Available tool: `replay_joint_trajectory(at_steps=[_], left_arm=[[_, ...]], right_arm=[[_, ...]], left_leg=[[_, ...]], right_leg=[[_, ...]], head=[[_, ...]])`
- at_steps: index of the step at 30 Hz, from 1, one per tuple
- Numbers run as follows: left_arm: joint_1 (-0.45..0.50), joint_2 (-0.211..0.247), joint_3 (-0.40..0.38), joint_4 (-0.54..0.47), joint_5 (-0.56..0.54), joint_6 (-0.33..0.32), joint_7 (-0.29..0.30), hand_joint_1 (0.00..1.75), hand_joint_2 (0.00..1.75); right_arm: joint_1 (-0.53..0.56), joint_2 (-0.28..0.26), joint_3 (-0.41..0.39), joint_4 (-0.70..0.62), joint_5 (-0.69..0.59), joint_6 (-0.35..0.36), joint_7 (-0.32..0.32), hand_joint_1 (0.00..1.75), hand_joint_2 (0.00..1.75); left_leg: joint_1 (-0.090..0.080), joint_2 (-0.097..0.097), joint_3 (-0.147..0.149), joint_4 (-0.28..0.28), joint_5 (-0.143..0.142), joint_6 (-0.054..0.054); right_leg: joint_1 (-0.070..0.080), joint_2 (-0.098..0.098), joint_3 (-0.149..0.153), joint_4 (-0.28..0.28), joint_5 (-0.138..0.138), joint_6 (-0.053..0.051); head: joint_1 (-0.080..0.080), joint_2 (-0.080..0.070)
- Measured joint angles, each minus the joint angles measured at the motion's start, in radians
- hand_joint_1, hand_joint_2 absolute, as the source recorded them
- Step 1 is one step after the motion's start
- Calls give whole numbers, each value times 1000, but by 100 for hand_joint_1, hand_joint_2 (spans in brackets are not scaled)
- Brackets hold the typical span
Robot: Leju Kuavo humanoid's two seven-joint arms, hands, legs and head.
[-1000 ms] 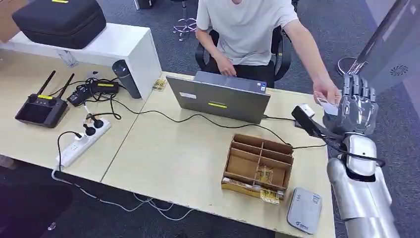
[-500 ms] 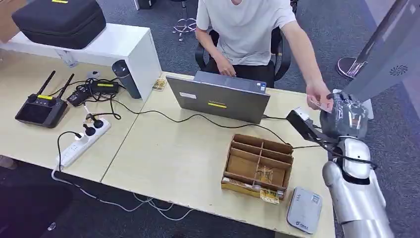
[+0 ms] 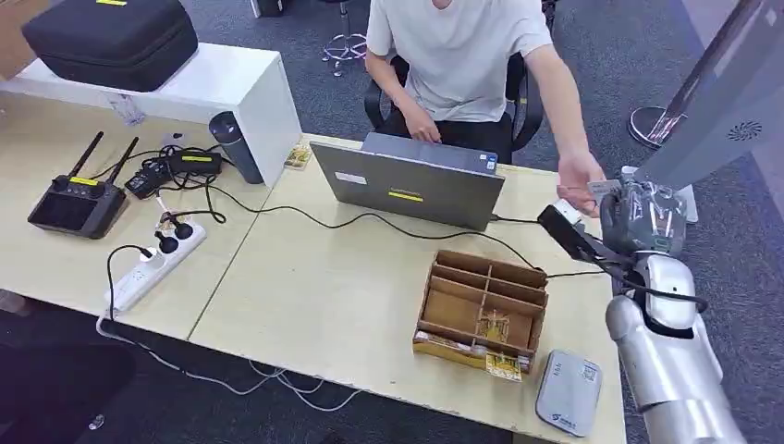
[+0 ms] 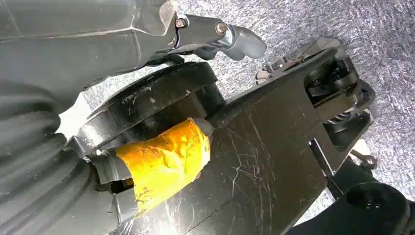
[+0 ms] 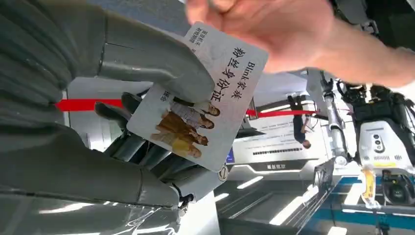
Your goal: Pass the card to the sensor for recognition and then transmit it.
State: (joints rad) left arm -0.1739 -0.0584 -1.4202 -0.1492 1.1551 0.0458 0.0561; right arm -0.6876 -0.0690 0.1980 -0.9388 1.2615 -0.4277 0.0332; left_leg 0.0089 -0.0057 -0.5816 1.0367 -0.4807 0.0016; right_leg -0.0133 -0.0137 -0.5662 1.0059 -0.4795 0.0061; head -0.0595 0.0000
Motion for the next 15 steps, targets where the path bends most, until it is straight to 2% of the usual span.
replay_joint_trajectory(at_steps=[4, 10, 15], left_arm=[[3, -2, 0, 0, 13, 24, 4, 0, 175], [15, -2, 13, 0, 38, 31, 3, 0, 175], [25, -2, 28, 0, 58, 37, -13, 0, 175]], right_arm=[[53, -9, -4, -63, -77, -16, -43, 175, 175], [192, -30, -45, -216, -192, -35, -117, 175, 175], [350, -54, -115, -382, -312, -64, -216, 175, 175]], left_leg=[[0, 0, 0, 0, 0, 0], [0, 0, 0, 0, 0, 0], [0, -1, -1, 0, -1, 0]], right_leg=[[0, 0, 0, 0, 0, 0], [0, 0, 0, 0, 0, 0], [0, -1, 0, -1, -1, 0]], head=[[0, 0], [0, 0], [0, 0]])
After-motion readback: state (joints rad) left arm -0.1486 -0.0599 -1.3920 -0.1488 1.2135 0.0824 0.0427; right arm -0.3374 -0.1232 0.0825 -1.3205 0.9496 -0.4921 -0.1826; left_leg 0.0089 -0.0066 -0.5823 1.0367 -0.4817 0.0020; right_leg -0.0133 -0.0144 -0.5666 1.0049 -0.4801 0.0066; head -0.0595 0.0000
